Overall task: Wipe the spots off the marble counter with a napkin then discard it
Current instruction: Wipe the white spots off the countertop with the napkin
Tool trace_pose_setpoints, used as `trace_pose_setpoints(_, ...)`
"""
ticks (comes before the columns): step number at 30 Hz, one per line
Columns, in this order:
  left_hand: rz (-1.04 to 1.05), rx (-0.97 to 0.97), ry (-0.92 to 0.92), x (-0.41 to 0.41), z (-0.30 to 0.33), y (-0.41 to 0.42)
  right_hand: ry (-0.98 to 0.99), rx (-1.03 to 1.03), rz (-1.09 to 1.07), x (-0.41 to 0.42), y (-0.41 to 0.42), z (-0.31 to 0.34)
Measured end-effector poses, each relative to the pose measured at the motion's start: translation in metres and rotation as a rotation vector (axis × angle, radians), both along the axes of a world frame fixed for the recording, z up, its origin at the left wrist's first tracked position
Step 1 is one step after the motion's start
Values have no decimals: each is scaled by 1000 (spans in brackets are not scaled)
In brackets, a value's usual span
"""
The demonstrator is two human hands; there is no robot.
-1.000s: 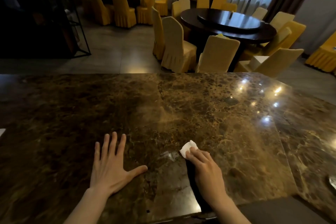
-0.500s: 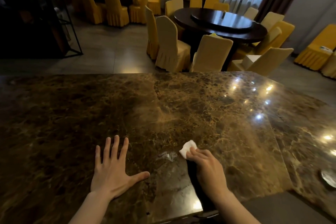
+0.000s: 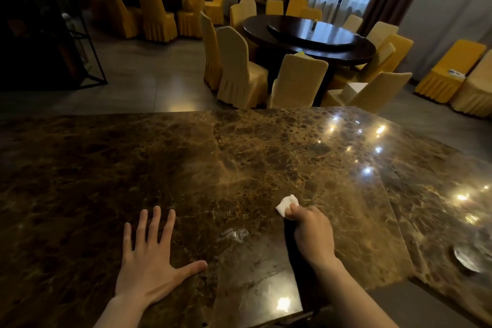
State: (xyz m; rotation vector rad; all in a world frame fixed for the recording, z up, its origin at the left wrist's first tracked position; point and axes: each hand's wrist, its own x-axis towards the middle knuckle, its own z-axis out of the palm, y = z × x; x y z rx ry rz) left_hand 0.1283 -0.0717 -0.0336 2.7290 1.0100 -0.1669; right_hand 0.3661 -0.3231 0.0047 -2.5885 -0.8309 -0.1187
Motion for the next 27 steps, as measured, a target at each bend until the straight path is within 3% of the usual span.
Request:
trace_pose_setpoints(3, 1, -6, 5, 0, 4, -1, 18, -4, -48, -11, 27, 1)
trace_pose_setpoints(8, 9, -21, 19, 1, 8, -2, -54, 55, 328, -60, -6, -24)
trace_pose_setpoints(12, 1, -22, 39, 1, 11, -3, -8, 24, -49, 0, -7, -3)
trace_pose_setpoints(15, 3, -22, 25, 1, 11, -3, 11, 2, -128, -17, 25, 2)
trace_pose_setpoints(18, 13, -27, 24, 2, 10, 2, 8, 61, 171, -71, 30, -18)
trace_pose_setpoints(20, 12, -33, 26, 1, 8, 2, -33, 81, 301, -64, 9, -18)
trace_pose_setpoints(25, 9, -31, 33, 2, 8, -1, -1, -14, -231, 16, 3, -4)
trace_pose_setpoints(27, 14, -32, 27, 1, 7, -1, 43, -9, -264, 0, 31, 0)
